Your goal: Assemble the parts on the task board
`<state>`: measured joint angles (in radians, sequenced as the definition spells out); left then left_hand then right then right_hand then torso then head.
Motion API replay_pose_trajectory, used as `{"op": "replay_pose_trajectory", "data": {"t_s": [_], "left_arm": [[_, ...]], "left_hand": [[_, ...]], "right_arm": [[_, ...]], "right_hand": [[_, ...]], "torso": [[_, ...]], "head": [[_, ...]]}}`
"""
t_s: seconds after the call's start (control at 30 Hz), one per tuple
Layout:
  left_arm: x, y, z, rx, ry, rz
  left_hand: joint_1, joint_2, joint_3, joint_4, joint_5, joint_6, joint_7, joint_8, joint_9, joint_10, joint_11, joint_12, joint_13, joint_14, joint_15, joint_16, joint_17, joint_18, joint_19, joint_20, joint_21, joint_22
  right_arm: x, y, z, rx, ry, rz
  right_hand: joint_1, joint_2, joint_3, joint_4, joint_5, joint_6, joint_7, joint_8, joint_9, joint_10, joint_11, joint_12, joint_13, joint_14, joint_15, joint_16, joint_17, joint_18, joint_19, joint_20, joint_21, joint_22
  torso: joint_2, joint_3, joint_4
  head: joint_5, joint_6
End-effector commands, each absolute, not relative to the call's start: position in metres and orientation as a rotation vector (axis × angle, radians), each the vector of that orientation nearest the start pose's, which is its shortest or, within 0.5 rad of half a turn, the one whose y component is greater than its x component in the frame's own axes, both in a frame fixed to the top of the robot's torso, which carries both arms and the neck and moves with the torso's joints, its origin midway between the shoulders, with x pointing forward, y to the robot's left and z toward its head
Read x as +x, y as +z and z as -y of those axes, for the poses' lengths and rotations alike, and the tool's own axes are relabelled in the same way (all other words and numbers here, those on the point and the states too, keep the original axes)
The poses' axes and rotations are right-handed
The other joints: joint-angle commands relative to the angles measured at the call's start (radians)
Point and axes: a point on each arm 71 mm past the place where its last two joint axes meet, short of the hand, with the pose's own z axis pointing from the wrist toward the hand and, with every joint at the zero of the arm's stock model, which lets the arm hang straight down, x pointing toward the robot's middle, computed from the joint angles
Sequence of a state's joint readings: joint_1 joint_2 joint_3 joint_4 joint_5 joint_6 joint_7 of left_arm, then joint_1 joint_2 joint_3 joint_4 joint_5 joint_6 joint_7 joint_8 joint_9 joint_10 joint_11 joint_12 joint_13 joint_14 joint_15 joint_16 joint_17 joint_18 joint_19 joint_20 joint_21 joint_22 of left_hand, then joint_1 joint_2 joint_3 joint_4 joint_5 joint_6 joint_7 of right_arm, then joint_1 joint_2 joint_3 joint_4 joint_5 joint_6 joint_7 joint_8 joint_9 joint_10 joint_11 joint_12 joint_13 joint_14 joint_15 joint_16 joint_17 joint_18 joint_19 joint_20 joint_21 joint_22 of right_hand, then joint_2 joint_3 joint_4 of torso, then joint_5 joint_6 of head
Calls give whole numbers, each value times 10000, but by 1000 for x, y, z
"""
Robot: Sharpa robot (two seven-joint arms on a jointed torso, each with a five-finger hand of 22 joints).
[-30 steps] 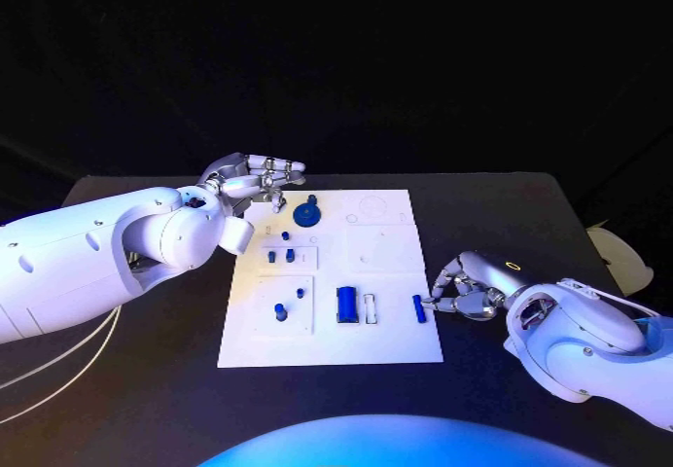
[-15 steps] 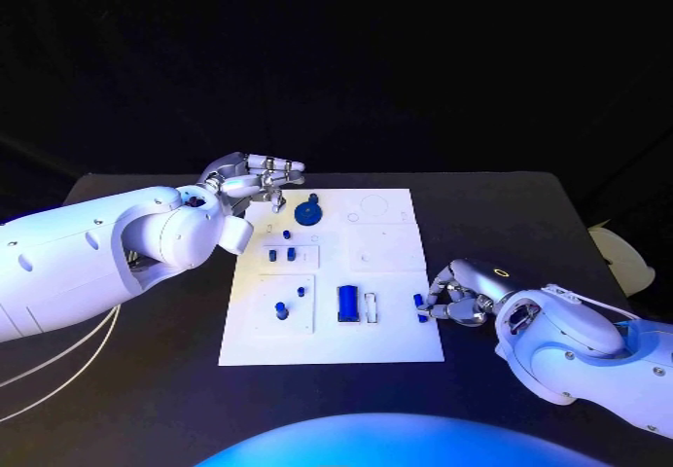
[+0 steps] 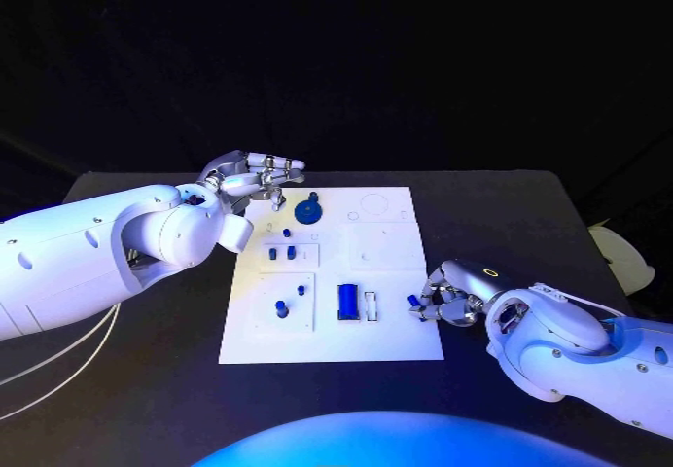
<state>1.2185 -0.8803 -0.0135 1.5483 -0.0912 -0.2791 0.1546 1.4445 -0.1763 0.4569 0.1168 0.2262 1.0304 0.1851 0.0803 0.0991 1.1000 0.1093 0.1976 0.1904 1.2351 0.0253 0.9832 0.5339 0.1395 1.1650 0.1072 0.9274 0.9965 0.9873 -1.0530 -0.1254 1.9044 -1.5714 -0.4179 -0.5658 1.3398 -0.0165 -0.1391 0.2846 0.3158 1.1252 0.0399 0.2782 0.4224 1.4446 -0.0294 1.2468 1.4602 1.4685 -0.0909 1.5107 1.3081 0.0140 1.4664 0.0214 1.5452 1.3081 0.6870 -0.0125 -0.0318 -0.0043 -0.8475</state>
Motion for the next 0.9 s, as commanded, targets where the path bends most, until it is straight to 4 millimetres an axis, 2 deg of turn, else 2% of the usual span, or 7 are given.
{"op": "replay_pose_trajectory", "data": {"t_s": [0.03, 0.33, 0.5, 0.67, 0.73, 0.8, 0.9], "left_arm": [[489, -171, -214, -11156, -14532, -16297], [488, -172, -213, -11212, -14569, -16360], [488, -172, -213, -11443, -14655, -16354], [488, -172, -213, -11561, -14749, -16367], [488, -172, -213, -11635, -14785, -16362], [488, -173, -213, -11698, -14817, -16356], [488, -173, -213, -11752, -14854, -16350]], "left_hand": [[32, -4, -6, -13, 24, -85, -7, 50, -11, -56, 9, 40, 15, -59, 12, 60, -4, 137, 13, 66, -7, 15], [29, -2, -5, -12, 24, -86, -10, 52, -12, -59, 7, 46, 16, -61, 11, 62, -8, 139, 10, 67, -14, 11], [26, 4, -1, -11, 25, -86, -16, 56, -14, -64, 4, 56, 17, -62, 10, 67, -9, 140, 7, 67, -19, 8], [28, 9, 3, -12, 27, -86, -17, 57, -14, -65, 3, 58, 17, -63, 9, 68, -10, 142, 4, 67, -24, 4], [31, 13, 6, -13, 28, -86, -18, 58, -14, -66, 2, 60, 17, -63, 9, 69, -10, 141, 6, 67, -21, 6], [34, 16, 9, -14, 29, -86, -20, 59, -15, -67, 1, 62, 17, -63, 8, 70, -9, 141, 7, 66, -19, 9], [40, 23, 17, -19, 30, -83, -24, 63, -15, -69, -1, 66, 17, -64, 6, 73, -10, 142, 7, 66, -20, 9]], "right_arm": [[356, -272, 216, 305, 3632, -19818], [359, -278, 213, -407, 3161, -20112], [360, -278, 211, -822, 2961, -20136], [359, -277, 207, -864, 3043, -19927], [359, -276, 207, -673, 3165, -19844], [358, -274, 206, -292, 3374, -19731], [357, -271, 206, 160, 3639, -19581]], "right_hand": [[-25, -53, -16, 2, 67, 88, 26, -75, -42, 82, -1, 31, -1383, 775, 35, 10, 1448, -82, 935, 48, -5, 2551], [450, -412, 15, -236, 45, 156, 21, -167, -74, -1, -11, -137, -1475, 753, 21, -39, 1365, -59, 889, 32, -113, 2520], [676, -418, 114, -324, 203, 184, -1, -192, -82, -28, -29, -197, -1508, 754, 10, -39, 1373, -66, 902, 28, -83, 2529], [976, -267, 382, -396, 364, 245, -39, -224, -100, 4, -65, -124, -1440, 763, -18, -21, 1413, -76, 922, 5, -35, 2543], [856, -163, 452, -246, 642, 274, -57, -235, -106, 40, -67, -63, -1391, 771, -27, -6, 1443, -87, 943, -1, 15, 2557], [722, -72, 570, -48, 1202, 314, -86, -241, -103, 92, -90, 30, -1314, 787, -48, 28, 1508, -111, 989, -23, 123, 2589], [714, -96, 680, -4, 1497, 336, -101, -240, -92, 117, -118, 69, -1275, 793, -63, 41, 1533, -124, 1013, -40, 181, 2605]], "torso": [[-14, -7, -5], [-7, 5, -7], [-10, -3, -12], [1, 8, -6], [6, 14, -1], [9, 24, 5], [-1, 6, -3]], "head": [[25, 2], [64, 13], [46, 29], [-2, 41], [-30, 56], [-29, 66], [-11, 66]]}}
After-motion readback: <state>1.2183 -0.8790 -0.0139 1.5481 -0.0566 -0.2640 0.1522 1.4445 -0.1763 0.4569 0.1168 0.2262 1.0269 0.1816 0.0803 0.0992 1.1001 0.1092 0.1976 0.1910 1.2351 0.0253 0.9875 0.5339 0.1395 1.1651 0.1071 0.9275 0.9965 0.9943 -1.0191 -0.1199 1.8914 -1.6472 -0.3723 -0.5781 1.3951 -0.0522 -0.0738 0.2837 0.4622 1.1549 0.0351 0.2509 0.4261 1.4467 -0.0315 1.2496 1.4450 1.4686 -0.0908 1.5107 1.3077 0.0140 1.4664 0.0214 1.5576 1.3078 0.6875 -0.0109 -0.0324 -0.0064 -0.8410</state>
